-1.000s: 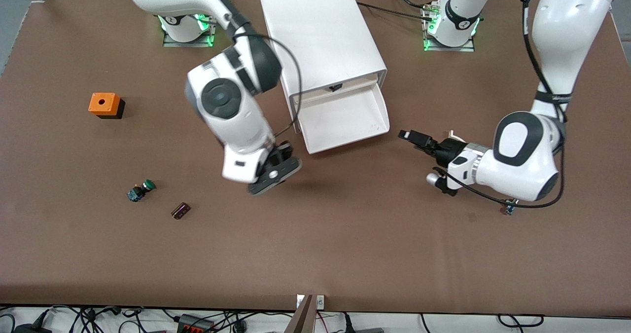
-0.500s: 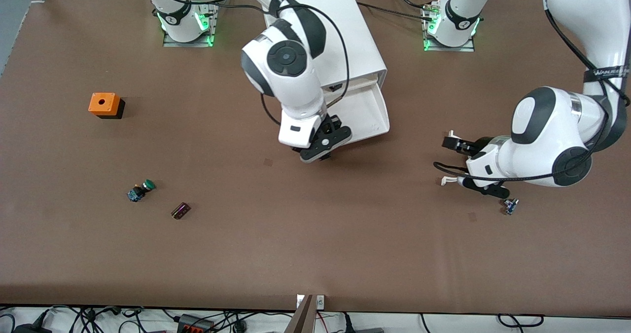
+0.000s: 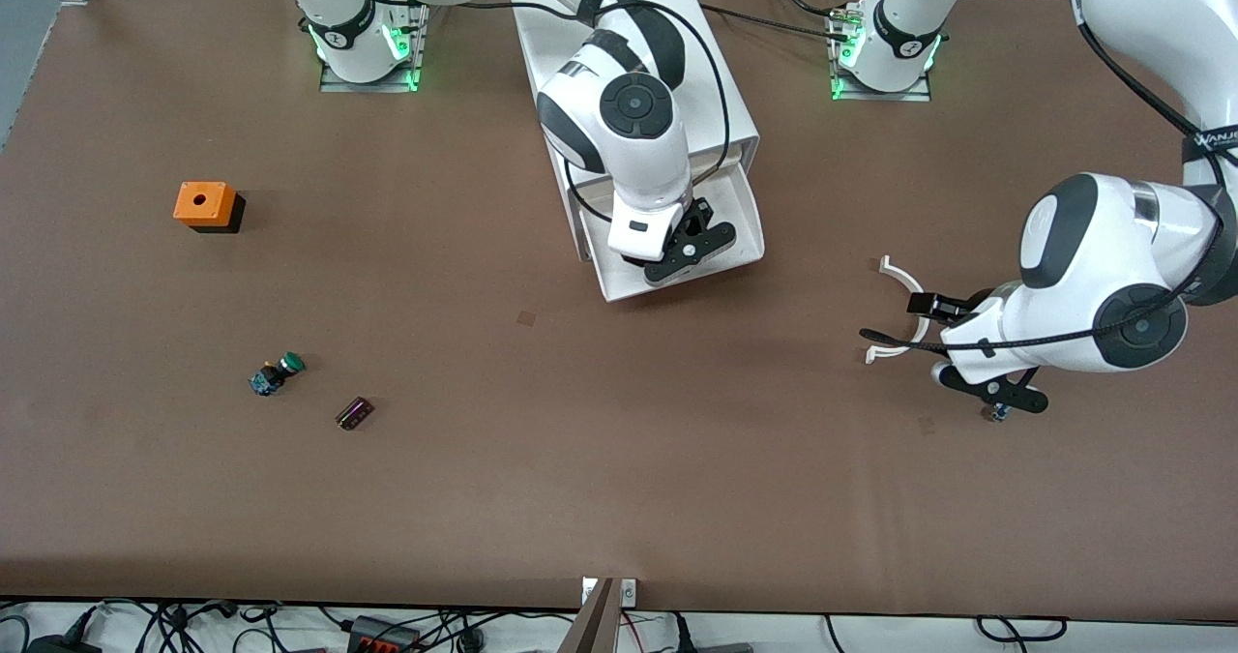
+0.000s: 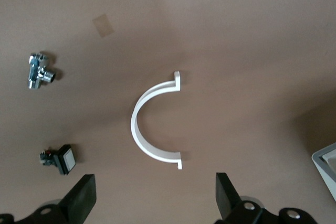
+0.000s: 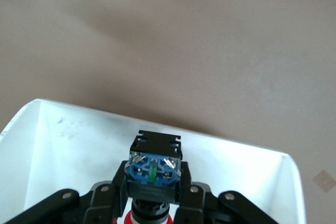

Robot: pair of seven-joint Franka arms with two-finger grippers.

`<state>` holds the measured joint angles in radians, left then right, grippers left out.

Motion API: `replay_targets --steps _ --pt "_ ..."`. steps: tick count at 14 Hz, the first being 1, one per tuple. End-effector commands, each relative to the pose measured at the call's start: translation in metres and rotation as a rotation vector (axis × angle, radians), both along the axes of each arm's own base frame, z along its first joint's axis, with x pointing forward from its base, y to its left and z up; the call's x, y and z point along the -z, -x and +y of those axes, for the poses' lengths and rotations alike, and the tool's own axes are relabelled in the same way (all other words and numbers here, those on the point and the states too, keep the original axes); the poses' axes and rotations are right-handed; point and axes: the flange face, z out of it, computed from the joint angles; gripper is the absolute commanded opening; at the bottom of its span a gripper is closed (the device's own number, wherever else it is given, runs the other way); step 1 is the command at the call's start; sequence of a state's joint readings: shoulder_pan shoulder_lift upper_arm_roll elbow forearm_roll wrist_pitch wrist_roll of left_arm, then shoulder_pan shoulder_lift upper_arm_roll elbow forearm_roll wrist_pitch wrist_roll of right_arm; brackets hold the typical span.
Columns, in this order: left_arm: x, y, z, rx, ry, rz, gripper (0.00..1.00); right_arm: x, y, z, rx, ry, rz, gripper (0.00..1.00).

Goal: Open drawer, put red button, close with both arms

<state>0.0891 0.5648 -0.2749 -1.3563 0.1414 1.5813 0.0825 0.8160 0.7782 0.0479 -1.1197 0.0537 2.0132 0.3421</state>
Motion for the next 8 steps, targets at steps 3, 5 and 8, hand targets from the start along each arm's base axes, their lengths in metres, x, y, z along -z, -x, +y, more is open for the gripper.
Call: replay_targets --steps 3,5,8 --pt "0.002 -0.012 -0.009 -0.001 -0.019 -0.014 1.00 0.008 0.008 0.000 0.045 0.024 0.102 0.00" --pt "0.004 -0.012 -0.008 -0.003 -0.016 -0.012 1.00 0.010 0.011 -0.003 0.040 0.051 0.131 0.00" --pt "0.004 -0.011 -0.009 -0.003 -0.017 -0.010 1.00 0.010 0.015 0.000 0.035 0.055 0.137 0.00"
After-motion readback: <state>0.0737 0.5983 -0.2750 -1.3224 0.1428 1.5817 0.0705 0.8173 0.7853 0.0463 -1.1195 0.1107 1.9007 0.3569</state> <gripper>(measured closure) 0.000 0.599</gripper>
